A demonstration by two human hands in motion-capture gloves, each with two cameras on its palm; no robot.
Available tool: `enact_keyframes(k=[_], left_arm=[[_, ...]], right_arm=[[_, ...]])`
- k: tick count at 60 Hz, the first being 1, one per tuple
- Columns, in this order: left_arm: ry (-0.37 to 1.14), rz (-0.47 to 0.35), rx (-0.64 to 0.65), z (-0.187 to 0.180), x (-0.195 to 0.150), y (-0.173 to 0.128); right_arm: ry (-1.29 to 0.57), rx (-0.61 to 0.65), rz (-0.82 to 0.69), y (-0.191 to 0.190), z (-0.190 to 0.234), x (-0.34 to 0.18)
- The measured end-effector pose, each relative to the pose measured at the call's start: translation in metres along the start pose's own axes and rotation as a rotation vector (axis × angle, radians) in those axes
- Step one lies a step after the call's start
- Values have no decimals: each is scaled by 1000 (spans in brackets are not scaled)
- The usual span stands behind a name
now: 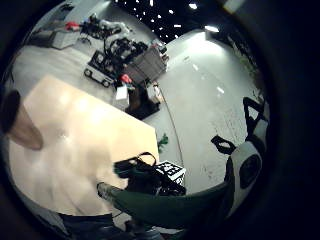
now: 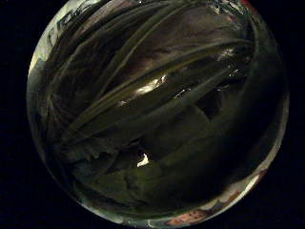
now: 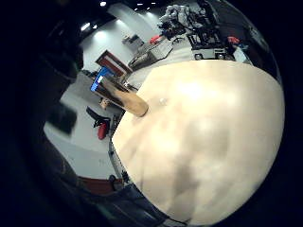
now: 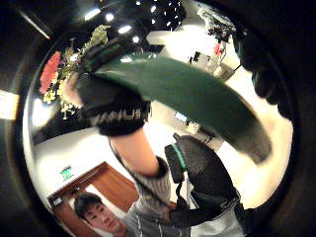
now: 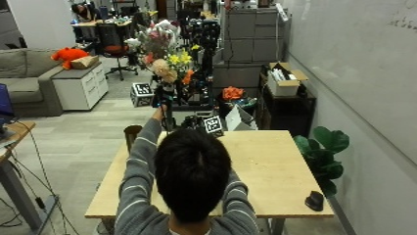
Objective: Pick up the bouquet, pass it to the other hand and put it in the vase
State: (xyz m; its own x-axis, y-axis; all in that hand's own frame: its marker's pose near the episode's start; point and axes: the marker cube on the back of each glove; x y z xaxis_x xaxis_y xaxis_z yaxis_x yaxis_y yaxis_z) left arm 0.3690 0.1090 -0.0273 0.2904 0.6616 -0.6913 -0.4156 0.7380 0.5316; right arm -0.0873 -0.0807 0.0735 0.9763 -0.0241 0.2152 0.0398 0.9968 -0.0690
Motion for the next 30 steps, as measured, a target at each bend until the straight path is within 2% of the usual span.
enact_keyframes(k=[5,8,10,13,19,26,30], left_arm=[[-18,13,55,-37,20,-33],[-25,16,83,-57,28,-54],[-36,20,104,-73,35,-67],[-53,30,138,-96,45,-84],[-93,27,187,-134,60,-94],[-161,14,224,-159,43,-101],[-147,-15,192,-163,22,-103]], right_arm=[[93,51,57,-2,-14,16],[155,63,22,-5,-22,25],[156,57,3,-4,-26,29],[144,43,52,1,-30,34],[142,37,88,6,-39,45],[199,50,85,8,-51,62],[232,50,72,9,-57,70]])
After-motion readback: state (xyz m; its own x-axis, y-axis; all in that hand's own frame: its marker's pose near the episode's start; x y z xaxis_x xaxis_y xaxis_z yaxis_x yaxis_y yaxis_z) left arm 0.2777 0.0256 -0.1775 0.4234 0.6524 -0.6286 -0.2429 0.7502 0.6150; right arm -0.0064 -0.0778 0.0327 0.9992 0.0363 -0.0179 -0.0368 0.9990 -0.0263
